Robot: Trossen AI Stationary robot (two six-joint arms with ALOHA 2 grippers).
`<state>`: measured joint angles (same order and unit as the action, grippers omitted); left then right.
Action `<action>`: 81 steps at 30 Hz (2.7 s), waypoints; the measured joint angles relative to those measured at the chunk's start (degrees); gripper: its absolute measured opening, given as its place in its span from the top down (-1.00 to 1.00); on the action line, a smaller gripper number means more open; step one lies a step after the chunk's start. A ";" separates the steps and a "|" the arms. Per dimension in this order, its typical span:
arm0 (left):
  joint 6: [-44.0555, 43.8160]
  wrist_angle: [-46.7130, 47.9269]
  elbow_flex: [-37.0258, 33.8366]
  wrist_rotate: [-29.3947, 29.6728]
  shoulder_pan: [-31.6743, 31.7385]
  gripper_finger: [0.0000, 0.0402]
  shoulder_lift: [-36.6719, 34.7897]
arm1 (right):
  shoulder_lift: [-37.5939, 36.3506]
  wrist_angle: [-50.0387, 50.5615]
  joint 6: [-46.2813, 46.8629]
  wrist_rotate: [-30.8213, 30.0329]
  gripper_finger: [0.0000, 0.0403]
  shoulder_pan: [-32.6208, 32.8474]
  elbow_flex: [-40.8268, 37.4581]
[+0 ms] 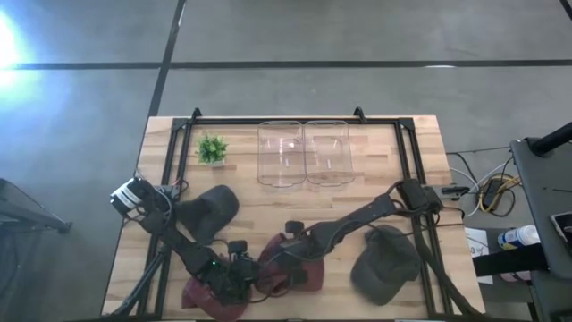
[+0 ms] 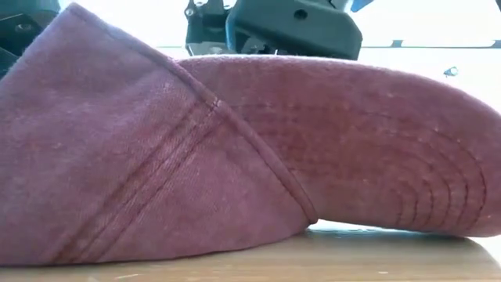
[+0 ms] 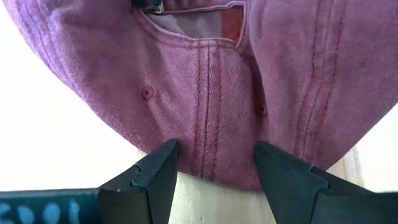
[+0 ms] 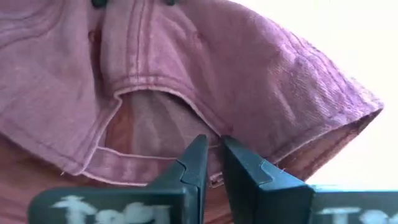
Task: Pick & Place hat
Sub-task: Put the right red cap into the right transparent bin
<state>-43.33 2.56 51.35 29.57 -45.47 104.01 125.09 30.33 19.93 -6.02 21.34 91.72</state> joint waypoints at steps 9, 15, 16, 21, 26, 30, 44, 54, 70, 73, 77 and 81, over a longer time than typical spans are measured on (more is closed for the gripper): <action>3.87 0.21 1.84 0.01 0.00 -0.05 0.00 | -7.34 0.51 -2.34 0.00 0.78 1.90 1.49; 8.87 -0.02 3.64 0.56 0.34 -0.05 -0.13 | -12.82 2.76 -3.02 1.77 0.66 5.29 1.48; 9.20 0.03 3.80 0.56 0.52 -0.05 -0.13 | -13.29 3.38 -3.09 1.77 0.62 6.32 1.49; 10.75 -1.26 4.13 0.39 1.92 -0.05 -0.13 | -12.63 5.31 -3.46 1.68 0.32 11.91 1.41; 11.21 -4.67 4.08 -2.51 3.53 -0.05 -0.15 | -10.68 4.72 -3.11 -3.19 0.09 15.67 1.42; 13.44 -8.43 4.28 -3.84 4.17 -0.05 0.01 | -8.67 3.39 1.54 -5.27 0.04 16.33 1.40; 13.28 -13.87 5.68 -6.69 9.69 -0.05 4.50 | -3.20 0.97 5.88 -7.60 0.04 16.31 1.37; 14.43 -18.79 8.98 -8.55 13.29 -0.05 10.42 | -1.26 2.24 6.68 -6.84 0.17 16.27 1.38; 20.77 -7.98 21.51 -8.97 15.31 -0.05 16.04 | -1.64 9.25 9.91 -5.87 0.45 16.74 1.04; 20.70 -7.61 20.92 -9.82 15.79 -0.05 15.91 | -2.37 11.37 10.00 -6.08 0.41 17.60 1.51; 17.80 -8.21 19.58 -11.74 16.38 -0.05 15.73 | -3.77 11.91 10.17 -6.00 0.30 18.87 1.61; 16.59 -8.01 19.23 -11.79 16.50 -0.05 15.65 | -4.05 15.91 13.35 -6.11 0.19 19.79 1.52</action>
<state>-26.74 -5.45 70.59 17.78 -28.97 119.66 121.03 46.24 33.29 -12.13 41.13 93.24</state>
